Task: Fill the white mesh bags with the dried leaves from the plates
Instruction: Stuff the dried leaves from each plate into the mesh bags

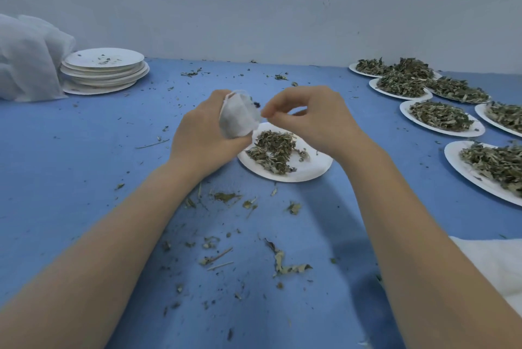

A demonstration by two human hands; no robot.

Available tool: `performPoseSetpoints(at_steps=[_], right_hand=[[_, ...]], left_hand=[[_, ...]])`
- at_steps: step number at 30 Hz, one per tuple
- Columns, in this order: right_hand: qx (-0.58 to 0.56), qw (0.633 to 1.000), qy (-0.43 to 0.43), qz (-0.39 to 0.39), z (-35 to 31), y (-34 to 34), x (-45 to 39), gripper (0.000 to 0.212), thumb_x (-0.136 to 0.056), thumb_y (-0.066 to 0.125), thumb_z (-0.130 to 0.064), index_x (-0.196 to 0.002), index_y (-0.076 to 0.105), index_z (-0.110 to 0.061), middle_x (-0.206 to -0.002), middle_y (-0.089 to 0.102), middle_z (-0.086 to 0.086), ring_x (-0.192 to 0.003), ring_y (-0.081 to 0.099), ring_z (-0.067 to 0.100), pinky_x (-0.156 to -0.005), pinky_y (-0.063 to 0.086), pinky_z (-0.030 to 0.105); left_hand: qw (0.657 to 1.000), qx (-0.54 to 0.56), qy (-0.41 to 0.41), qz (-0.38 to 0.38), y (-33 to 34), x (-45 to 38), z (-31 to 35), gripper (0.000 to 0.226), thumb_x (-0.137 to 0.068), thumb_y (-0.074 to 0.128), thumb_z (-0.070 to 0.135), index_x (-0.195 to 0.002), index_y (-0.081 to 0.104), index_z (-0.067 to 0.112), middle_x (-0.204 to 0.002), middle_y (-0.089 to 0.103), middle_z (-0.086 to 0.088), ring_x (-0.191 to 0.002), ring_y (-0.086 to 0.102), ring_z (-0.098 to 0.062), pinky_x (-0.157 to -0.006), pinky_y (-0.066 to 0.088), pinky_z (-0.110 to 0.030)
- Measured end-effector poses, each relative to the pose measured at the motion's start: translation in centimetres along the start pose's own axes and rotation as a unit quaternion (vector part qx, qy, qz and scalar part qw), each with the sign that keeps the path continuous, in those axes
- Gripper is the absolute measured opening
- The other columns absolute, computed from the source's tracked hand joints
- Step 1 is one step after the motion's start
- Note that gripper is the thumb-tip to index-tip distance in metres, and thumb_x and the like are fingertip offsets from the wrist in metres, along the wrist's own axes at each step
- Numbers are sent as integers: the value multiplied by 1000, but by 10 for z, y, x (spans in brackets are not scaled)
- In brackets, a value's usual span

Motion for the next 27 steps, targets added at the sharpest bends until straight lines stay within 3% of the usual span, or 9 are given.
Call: performPoseSetpoints(at_steps=[4,7,9,11,13,15,19,23,27], right_hand=[[87,990,63,-90,10,11,3,40,-82,46,-4,-92,68,-37,-92,63,-17,-82,55,-6,-56,42,5],[131,969,73,-196,8,32,5,61,-81,34,4,-112,63,-38,-116,57,-8,-98,53,5,-79,43,18],[174,957,59,-226,6,42,5,62,-83,32,4,-119,61,-38,-123,54,-6,-102,49,13,-78,36,19],[182,957,61,-219,5,41,5,59,-84,33,4,-113,66,-35,-111,56,-10,-92,47,8,-63,32,8],[171,962,75,-197,6,32,4,56,-82,34,4,-103,71,-33,-78,52,-23,-70,47,-2,-53,33,0],[149,969,74,-184,5,23,2,50,-82,39,0,-100,71,-34,-62,50,-25,-61,48,-14,-49,33,0],[169,954,86,-231,4,21,3,35,-83,54,-21,-107,63,-44,-88,50,-22,-77,46,-9,-60,31,11],[208,923,130,-296,12,29,9,46,-81,59,-25,-122,53,-43,-93,46,-15,-65,52,3,-63,40,22],[216,935,119,-257,14,29,7,35,-80,59,-18,-107,63,-40,-92,56,-11,-59,52,2,-60,42,19]], left_hand=[[999,6,-27,22,-2,-1,-6,48,-70,72,35,-112,53,23,-93,56,12,-82,50,-10,-63,35,-19],[1000,-14,-8,-4,1,0,-4,49,-68,72,40,-110,56,21,-95,59,8,-85,53,-14,-69,38,-26],[999,-29,-8,-14,3,1,-5,47,-69,72,39,-111,56,25,-101,61,6,-91,55,-18,-73,41,-29],[999,-37,-8,-11,3,1,-6,45,-71,72,35,-112,55,26,-102,61,5,-93,56,-19,-73,42,-29],[999,-42,-8,-4,2,0,-8,44,-71,73,32,-111,55,25,-101,61,5,-91,56,-20,-71,41,-29],[999,-48,-12,-8,2,0,-9,44,-72,73,30,-112,55,23,-102,61,4,-92,56,-21,-72,43,-31],[997,-62,-23,-29,4,1,-9,43,-74,71,33,-112,55,24,-104,61,5,-93,55,-21,-74,47,-36],[997,-67,-20,-34,4,2,-9,43,-73,71,30,-113,54,23,-104,61,3,-94,55,-22,-73,46,-34],[996,-71,-20,-40,5,2,-9,44,-73,71,31,-114,54,23,-105,61,2,-95,55,-23,-75,48,-37]])
Point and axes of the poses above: each hand's wrist, its own x-axis away from the middle knuckle, its own y-axis out of the palm, z = x × y, the point moved 4 cm from there along -x, towards the middle knuckle
